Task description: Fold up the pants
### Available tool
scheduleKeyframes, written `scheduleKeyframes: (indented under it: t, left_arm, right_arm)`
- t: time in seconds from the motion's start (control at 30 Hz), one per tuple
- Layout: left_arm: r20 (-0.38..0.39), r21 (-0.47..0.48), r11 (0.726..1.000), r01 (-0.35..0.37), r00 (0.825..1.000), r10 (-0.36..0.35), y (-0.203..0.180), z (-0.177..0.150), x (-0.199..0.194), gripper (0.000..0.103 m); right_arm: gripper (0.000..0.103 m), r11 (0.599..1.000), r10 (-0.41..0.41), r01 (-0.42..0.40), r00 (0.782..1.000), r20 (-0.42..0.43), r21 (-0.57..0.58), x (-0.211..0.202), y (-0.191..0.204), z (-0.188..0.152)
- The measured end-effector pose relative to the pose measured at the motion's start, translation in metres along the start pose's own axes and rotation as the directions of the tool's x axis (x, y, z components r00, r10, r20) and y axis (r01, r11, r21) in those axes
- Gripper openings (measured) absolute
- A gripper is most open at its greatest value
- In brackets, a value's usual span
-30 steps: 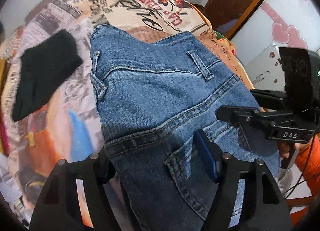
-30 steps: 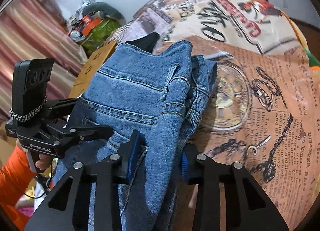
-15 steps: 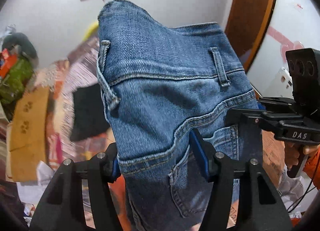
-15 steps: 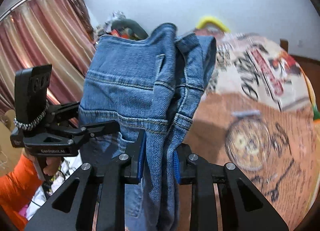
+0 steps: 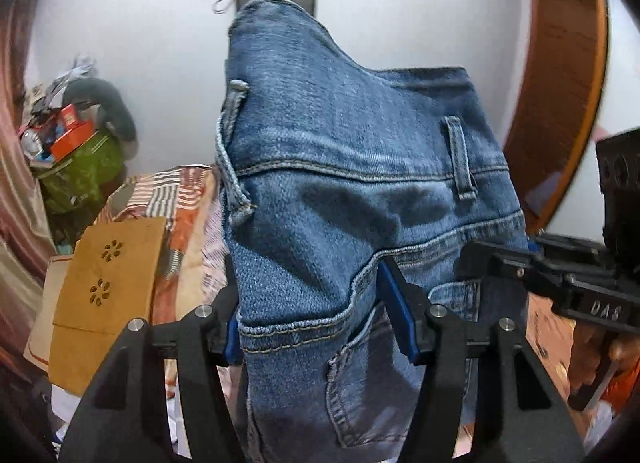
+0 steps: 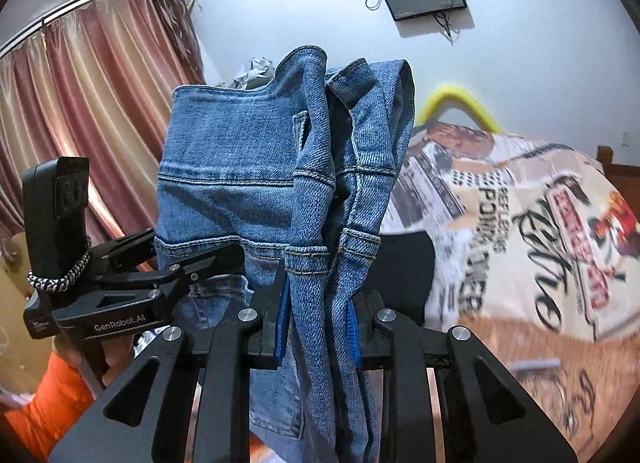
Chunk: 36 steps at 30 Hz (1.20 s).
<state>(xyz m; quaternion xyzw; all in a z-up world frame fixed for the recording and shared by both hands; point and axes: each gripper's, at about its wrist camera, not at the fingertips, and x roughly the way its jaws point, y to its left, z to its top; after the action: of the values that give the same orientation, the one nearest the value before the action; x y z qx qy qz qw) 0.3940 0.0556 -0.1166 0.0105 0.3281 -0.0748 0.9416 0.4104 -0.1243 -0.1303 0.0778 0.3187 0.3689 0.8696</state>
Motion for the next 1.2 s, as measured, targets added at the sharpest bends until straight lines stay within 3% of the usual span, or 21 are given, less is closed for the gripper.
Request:
scheduleKeyframes:
  t: [0.2, 0.47, 0.6, 0.7, 0.83, 0.9, 1.0, 1.03, 1.1, 1.2]
  left_arm:
    - [-0.006, -0.057, 0.996, -0.065, 0.998, 0.065, 0.03, 0.005, 0.059, 0.059]
    - [-0.121, -0.112, 0.988, -0.111, 0.988, 0.097, 0.068, -0.02, 0.171, 0.059]
    - [-0.181, -0.114, 0.981, -0.159, 0.974, 0.137, 0.079, -0.041, 0.221, 0.058]
    - [-0.219, -0.098, 0.985, -0.145, 0.968, 0.121, 0.077, -0.052, 0.244, 0.058]
    - [-0.29, -0.004, 0.978, -0.208, 0.936, 0.198, 0.07, -0.065, 0.274, 0.058]
    - [-0.308, -0.016, 0.978, -0.208, 0.932, 0.193, 0.075, -0.073, 0.278, 0.059]
    - [-0.325, -0.118, 0.978, -0.173, 0.937, 0.127, 0.091, -0.078, 0.269, 0.061]
    - [-0.334, -0.15, 0.975, -0.163, 0.937, 0.105, 0.096, -0.078, 0.263, 0.061]
    - [-0.332, -0.182, 0.971, -0.153, 0.939, 0.086, 0.099, -0.074, 0.246, 0.061]
    - [-0.294, -0.164, 0.975, -0.148, 0.951, 0.095, 0.096, -0.063, 0.209, 0.061]
  right_arm:
    - [0.021, 0.999, -0.011, 0.013, 0.999, -0.036, 0.044, 0.068, -0.026, 0.013]
    - [0.021, 0.994, -0.073, 0.085, 0.986, -0.149, 0.075, 0.152, -0.068, -0.002]
    - [0.021, 0.984, -0.081, 0.108, 0.979, -0.186, 0.139, 0.19, -0.088, -0.015]
    - [0.02, 0.98, -0.113, 0.145, 0.968, -0.223, 0.133, 0.21, -0.094, -0.026]
    - [0.021, 0.97, -0.179, 0.216, 0.943, -0.281, 0.107, 0.217, -0.105, -0.04]
    - [0.023, 0.966, -0.209, 0.245, 0.929, -0.306, 0.084, 0.211, -0.106, -0.042]
    - [0.025, 0.962, -0.242, 0.27, 0.92, -0.308, 0.048, 0.197, -0.104, -0.041]
    - [0.03, 0.958, -0.261, 0.285, 0.918, -0.299, 0.037, 0.187, -0.101, -0.04]
    - [0.04, 0.956, -0.274, 0.292, 0.921, -0.276, 0.025, 0.171, -0.095, -0.037]
    - [0.042, 0.96, -0.267, 0.281, 0.933, -0.24, 0.023, 0.15, -0.087, -0.029]
